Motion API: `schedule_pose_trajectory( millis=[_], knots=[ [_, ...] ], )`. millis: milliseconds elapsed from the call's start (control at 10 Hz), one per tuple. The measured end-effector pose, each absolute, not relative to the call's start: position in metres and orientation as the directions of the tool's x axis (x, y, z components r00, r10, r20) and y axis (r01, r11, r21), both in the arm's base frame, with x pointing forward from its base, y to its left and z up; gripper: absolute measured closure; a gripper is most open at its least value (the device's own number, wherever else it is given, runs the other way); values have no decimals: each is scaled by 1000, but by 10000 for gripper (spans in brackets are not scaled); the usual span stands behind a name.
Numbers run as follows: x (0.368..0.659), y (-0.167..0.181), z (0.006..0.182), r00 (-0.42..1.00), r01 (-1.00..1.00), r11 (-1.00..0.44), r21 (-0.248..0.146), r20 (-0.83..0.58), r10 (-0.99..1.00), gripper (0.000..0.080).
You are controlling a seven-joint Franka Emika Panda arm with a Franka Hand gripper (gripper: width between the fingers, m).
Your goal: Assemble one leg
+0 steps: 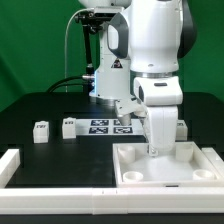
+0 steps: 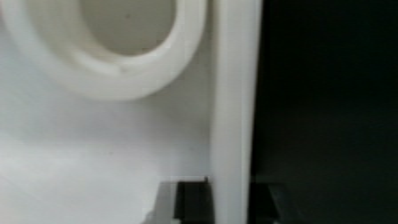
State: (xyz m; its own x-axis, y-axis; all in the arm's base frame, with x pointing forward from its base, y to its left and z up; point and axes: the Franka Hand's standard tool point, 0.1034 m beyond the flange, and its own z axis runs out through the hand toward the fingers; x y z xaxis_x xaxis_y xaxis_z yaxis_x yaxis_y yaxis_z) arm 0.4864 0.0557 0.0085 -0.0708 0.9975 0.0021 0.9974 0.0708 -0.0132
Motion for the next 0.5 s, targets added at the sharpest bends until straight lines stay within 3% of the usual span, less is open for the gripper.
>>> schedule_pose_trajectory(
  millis=[200,300,400,500],
  knots=[
    [485,55,8,-65,998,65,-10,4,998,739],
    [485,55,8,-65,998,65,-10,4,998,532],
    [485,55,8,-65,998,65,-10,4,998,532],
    [485,55,8,-65,998,65,-10,4,998,319]
  ],
)
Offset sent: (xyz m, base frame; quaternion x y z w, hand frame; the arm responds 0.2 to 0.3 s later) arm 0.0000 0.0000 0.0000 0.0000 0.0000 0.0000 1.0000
